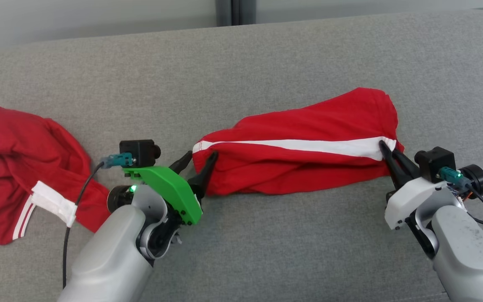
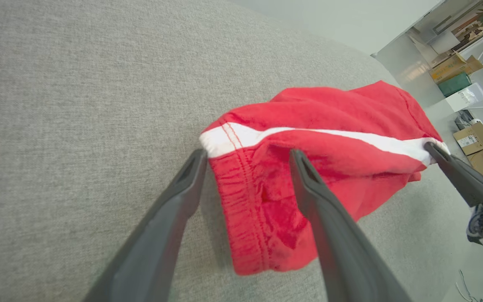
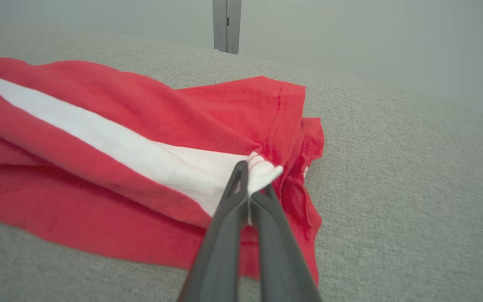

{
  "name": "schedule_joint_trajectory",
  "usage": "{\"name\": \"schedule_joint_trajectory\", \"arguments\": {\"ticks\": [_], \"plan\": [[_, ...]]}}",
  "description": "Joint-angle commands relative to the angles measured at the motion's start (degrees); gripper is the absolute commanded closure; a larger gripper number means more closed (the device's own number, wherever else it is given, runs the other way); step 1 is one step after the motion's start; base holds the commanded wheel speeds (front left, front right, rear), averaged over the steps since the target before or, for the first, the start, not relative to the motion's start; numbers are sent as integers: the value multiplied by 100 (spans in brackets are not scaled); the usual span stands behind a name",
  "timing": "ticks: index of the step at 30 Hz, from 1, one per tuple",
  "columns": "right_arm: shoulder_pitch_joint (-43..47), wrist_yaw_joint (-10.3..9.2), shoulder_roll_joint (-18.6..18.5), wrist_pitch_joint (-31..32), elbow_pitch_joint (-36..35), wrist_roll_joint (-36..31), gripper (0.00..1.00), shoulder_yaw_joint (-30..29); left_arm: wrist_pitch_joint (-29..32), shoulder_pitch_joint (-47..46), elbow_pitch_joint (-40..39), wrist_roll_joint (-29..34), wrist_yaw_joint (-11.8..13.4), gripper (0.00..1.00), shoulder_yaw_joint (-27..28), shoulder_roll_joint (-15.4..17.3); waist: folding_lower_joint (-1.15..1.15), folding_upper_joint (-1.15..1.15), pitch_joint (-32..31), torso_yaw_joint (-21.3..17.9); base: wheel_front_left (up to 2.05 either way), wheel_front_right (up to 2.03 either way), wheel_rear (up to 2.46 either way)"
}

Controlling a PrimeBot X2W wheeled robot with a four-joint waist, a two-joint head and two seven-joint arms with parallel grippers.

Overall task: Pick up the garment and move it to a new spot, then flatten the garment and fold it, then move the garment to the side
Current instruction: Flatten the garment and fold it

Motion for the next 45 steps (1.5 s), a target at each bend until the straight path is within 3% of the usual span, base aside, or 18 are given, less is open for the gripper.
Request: {"name": "schedule_joint_trajectory", "arguments": {"ticks": [1, 6, 8, 10, 15, 19, 24, 33, 34, 36, 37, 45], "plan": [[-10, -3, -3, -2, -33, -29, 100, 24, 67, -145, 23, -158, 11, 0, -16, -10, 0, 0, 38, -37, 0, 0, 0], [-106, -3, 12, -2, -58, -53, 100, 134, 539, -377, 171, -646, 11, 1, -40, 6, 0, 0, 117, -111, 0, 0, 0], [-136, -3, 16, -2, -72, -58, 100, 161, 692, -467, 285, -769, 11, 11, -28, 21, 0, 0, 145, -139, 0, 0, 0], [-147, -3, 18, -2, -83, -64, 100, 183, 809, -542, 420, -812, 24, 12, -31, 23, 0, 0, 170, -168, 0, 0, 0], [-202, -3, 20, -2, -120, -50, 100, 210, 818, -705, 584, -845, 21, 4, -11, -10, 0, 0, 243, -220, 0, 0, 0], [-226, -3, 33, -2, -137, -38, 100, 220, 664, -831, 594, -939, 17, 5, 68, -82, 0, 0, 299, -252, 0, 0, 0], [-262, -3, 76, -2, -197, -49, 100, 255, 715, -919, 711, -1217, 14, 48, 218, -158, 0, 0, 359, -292, 0, 0, 0], [-339, -3, 87, -2, -349, -69, 100, 324, 534, -1102, 1116, -1818, 12, 61, 720, -384, 0, 0, 476, -392, 0, 0, 0], [-335, -3, 84, -2, -364, -70, 100, 323, 506, -1118, 1116, -1838, 12, 68, 739, -393, 0, 0, 485, -399, 0, 0, 0], [-326, -3, 71, -2, -408, -73, 100, 320, 410, -1127, 1093, -1846, 12, 95, 753, -378, 0, 0, 499, -410, 0, 0, 0], [-321, -4, 62, -2, -438, -76, 100, 309, 364, -1112, 1065, -1880, 12, 100, 768, -368, 0, 0, 503, -415, 0, 0, 0], [-216, -4, 2, -2, -779, -164, 100, 142, -146, -932, 504, -1797, 12, 100, 685, -139, 0, 0, 370, -362, 0, 0, 0]]}}
